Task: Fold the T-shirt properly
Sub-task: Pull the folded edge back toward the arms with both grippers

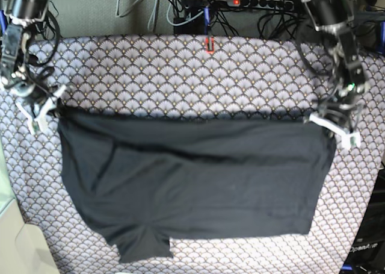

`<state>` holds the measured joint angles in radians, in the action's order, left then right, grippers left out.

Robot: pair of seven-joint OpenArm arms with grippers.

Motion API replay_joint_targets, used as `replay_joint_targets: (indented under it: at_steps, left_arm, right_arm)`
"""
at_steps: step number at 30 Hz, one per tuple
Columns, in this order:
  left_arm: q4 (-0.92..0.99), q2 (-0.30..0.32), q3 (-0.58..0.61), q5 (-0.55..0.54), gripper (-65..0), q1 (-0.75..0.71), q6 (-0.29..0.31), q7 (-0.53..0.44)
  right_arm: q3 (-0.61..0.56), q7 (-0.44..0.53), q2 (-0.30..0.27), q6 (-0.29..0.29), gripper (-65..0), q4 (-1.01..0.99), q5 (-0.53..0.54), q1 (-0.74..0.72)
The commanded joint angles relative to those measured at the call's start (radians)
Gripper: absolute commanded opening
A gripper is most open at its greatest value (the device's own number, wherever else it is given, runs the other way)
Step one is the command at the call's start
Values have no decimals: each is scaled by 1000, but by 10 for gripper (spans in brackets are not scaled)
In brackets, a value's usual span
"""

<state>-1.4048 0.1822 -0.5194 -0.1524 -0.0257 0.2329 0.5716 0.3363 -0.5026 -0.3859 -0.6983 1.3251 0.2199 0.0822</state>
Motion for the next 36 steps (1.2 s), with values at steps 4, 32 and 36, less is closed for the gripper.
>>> replay_joint_targets:
  at_steps: [4,32,36]
  left_arm:
    - [-63,18,-49,1,-650,-43,-7,-20]
    - [-206,-57,-106,1,-650,-346,-4,-3]
    - [-204,-59,-104,1,-650,-343,-4,-3]
  right_arm:
    - [51,20,-23,0,-650,60,8,37]
    - [192,160,5,0,-650,129,6,327]
    - [192,155,6,0,-650,124,6,327]
